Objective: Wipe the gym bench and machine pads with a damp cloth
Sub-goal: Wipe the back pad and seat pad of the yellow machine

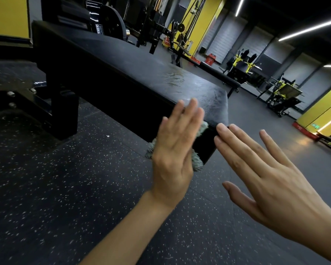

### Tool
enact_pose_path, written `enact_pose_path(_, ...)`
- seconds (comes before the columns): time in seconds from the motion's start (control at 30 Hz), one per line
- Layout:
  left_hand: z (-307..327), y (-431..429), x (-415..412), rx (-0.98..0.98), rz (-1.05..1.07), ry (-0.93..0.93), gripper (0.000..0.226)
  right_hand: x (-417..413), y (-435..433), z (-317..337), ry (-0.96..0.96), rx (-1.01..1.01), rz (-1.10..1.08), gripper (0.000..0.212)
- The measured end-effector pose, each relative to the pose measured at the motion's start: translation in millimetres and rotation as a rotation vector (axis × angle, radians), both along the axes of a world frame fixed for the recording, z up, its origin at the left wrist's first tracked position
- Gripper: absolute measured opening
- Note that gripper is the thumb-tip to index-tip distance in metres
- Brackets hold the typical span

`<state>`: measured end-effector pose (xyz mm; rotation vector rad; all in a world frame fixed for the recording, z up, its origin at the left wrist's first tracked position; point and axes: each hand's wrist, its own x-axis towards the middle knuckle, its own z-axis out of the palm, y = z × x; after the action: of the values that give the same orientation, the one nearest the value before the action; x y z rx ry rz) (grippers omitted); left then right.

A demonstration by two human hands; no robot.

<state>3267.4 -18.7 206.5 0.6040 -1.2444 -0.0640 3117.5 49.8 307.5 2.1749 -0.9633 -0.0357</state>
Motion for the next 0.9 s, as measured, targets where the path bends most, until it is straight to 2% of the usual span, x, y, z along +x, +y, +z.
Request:
enact_pose_path(0.57, 2.0, 24.9, -42.0, -0.053, -0.013, -0.081, 0.038, -17.4, 7.5, -10.9, -0.126, 0.05, -0.046, 0.071)
enact_pose_path(0.73, -1.0, 14.7, -26.8, -0.091, 0.106, -0.206, 0.038, -11.8, 6.8, -10.4, -0.153, 0.054, -0.015, 0.07)
enact_pose_path(0.9, -5.6, -1.2, 9.3, -0.046, 0.082, -0.177, 0.04, 5.0, 2.7, -9.4, -0.141, 0.06, 0.023, 0.07)
